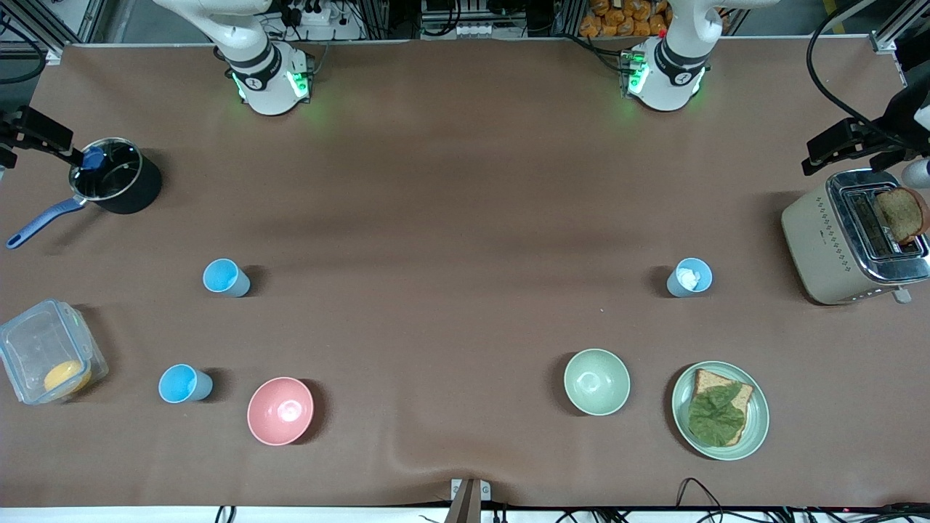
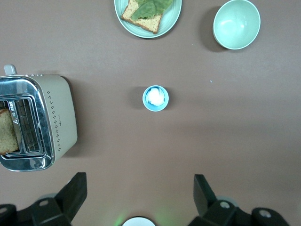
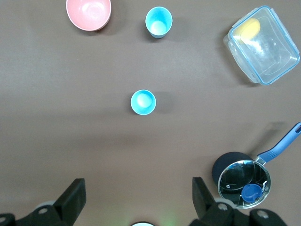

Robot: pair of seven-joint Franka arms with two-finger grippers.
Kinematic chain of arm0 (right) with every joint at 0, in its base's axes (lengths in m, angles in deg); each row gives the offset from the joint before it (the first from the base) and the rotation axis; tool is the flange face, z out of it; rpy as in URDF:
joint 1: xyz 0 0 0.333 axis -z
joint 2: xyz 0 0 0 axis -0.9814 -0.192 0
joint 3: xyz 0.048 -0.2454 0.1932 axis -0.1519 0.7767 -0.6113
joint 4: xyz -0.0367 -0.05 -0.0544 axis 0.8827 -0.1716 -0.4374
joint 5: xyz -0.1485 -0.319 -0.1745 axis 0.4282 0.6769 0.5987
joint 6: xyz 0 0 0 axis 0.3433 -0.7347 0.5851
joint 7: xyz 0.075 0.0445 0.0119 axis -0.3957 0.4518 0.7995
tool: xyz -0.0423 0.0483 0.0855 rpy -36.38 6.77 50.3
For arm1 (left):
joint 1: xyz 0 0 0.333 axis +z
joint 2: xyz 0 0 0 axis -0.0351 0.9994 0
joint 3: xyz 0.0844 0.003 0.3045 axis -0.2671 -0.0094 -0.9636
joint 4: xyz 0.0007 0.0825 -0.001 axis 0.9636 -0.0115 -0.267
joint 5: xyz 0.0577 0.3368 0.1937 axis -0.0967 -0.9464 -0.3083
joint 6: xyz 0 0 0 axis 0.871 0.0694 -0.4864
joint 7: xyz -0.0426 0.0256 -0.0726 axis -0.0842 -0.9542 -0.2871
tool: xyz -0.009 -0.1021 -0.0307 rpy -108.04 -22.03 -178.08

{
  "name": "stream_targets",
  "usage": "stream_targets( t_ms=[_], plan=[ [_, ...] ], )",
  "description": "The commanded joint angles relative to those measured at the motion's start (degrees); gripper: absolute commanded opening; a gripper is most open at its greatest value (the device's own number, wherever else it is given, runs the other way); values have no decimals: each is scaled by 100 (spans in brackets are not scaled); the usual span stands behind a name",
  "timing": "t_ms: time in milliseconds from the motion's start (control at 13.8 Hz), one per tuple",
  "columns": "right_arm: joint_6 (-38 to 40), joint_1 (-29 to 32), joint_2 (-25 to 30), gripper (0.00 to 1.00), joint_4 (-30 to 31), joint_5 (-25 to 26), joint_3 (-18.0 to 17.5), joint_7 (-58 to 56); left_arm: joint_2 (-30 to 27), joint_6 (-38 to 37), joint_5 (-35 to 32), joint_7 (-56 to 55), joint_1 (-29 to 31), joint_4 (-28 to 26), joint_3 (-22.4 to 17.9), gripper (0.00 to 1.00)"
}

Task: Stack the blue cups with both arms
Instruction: 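Reach the left gripper toward the tissue-filled blue cup while the right gripper moves out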

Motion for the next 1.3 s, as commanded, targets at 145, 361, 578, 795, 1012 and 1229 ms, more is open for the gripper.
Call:
stream_targets(
  t_ms=[145, 361, 578, 795, 1012, 1229],
  plan=[
    [51, 2, 116, 100, 51, -15, -12, -2, 66, -110, -128, -36, -12, 121, 5, 100],
    [42, 11, 107, 100, 51, -15, -3, -2, 137, -84, -31, -18, 41, 60, -12, 100],
    [-1, 20, 2, 100, 51, -15, 6, 24, 154, 266, -84, -89, 6, -369, 23, 100],
    [-63, 177, -365, 100, 43, -85, 41, 33, 119, 1083, -84, -80, 32, -1160, 41, 100],
    [-308, 607, -718, 100, 34, -654, 41, -45, 119, 1874, -119, -98, 32, -2012, 75, 100],
    [-318, 687, -1122, 100, -45, -744, 41, -28, 198, 2760, -136, -115, 41, -2733, 76, 100]
  ],
)
